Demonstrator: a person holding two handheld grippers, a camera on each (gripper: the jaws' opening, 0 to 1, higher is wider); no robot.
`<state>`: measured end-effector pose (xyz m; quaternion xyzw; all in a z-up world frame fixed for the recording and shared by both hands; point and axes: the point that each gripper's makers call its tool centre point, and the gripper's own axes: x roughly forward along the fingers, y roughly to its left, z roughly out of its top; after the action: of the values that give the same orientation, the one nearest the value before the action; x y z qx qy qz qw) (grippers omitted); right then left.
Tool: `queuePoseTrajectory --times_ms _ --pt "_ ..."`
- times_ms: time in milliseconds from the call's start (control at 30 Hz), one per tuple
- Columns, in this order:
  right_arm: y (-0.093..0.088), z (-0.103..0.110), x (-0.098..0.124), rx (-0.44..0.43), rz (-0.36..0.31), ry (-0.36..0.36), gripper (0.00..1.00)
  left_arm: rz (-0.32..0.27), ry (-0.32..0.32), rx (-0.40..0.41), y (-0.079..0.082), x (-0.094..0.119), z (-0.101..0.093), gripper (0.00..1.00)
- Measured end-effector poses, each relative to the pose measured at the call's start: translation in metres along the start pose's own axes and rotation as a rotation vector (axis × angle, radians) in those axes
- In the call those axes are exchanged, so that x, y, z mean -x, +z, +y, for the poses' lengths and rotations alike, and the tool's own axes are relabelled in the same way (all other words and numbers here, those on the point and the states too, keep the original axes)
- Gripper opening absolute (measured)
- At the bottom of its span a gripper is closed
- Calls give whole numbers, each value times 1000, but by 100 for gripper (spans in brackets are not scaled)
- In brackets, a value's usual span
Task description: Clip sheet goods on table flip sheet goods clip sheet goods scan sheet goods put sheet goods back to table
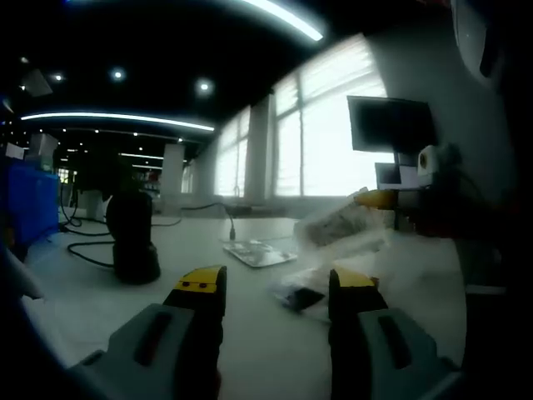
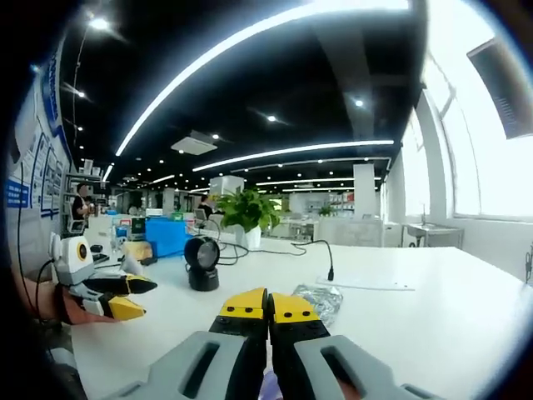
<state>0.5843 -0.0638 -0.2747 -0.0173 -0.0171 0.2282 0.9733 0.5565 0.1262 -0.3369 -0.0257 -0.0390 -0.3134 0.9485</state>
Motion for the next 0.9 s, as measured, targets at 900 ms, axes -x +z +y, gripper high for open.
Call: queuePoseTrajectory --times_ms 900 --pt "31 -57 4 -11 -85 -124 0 5 -2 -15 -2 0 0 41"
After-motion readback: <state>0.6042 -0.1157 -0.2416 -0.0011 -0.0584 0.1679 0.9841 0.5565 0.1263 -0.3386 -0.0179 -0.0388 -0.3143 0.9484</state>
